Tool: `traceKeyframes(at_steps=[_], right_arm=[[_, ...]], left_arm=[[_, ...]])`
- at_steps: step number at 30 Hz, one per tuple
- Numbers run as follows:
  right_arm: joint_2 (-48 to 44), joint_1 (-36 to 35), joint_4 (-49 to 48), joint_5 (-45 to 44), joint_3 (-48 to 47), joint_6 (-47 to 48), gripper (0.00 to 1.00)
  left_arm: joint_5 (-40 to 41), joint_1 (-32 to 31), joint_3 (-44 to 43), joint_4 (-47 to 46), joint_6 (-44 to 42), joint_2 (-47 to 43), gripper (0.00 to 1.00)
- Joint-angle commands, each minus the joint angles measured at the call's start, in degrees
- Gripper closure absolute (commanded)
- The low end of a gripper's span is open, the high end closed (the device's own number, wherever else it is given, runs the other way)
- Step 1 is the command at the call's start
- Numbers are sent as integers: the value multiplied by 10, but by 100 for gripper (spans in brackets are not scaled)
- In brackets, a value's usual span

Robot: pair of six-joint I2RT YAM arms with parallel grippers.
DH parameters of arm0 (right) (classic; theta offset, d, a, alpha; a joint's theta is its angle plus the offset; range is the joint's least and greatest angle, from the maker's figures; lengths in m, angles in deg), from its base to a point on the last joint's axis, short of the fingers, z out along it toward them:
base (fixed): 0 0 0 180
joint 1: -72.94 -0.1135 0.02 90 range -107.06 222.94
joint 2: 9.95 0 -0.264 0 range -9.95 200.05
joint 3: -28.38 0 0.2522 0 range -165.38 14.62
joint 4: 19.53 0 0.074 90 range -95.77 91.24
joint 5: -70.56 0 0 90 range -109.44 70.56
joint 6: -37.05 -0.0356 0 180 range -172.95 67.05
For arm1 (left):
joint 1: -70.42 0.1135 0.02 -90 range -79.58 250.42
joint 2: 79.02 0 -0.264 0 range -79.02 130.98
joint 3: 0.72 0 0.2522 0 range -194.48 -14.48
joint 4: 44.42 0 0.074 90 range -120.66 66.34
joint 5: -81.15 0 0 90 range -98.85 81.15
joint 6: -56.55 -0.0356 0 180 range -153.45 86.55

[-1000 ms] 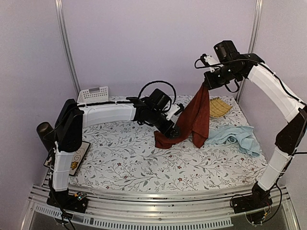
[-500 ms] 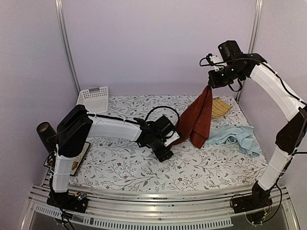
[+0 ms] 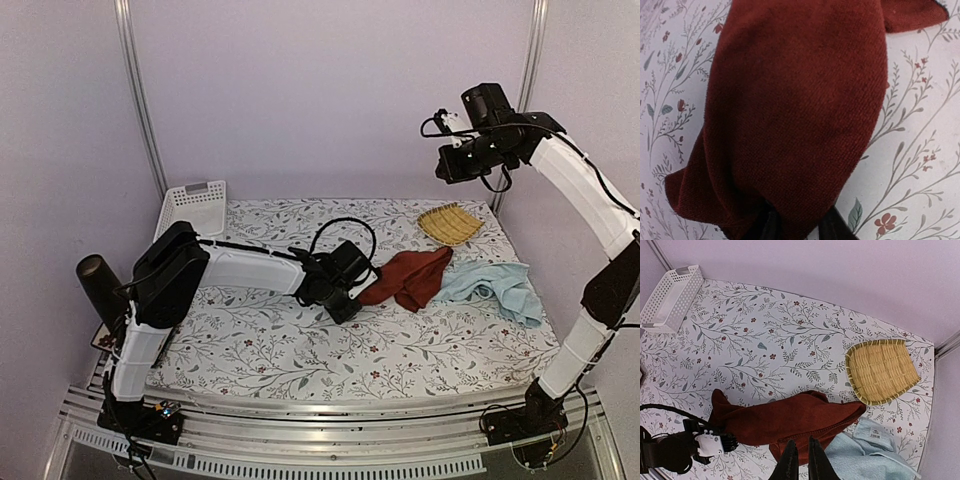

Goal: Roll the towels
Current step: Adjust the towel at the center of the board.

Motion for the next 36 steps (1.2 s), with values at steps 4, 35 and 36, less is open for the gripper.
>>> traceKeyframes(at_steps=[4, 35, 36], right_arm=[[-44, 2, -21, 60, 87, 11, 80], [100, -165, -114, -59, 320, 8, 53], [108, -166, -109, -61, 317, 1, 54]], left_arm=[[-21, 12, 29, 23, -10, -1, 100], [-464, 235, 13, 167, 94, -227, 100], [-470, 242, 23, 167, 98, -235, 100]])
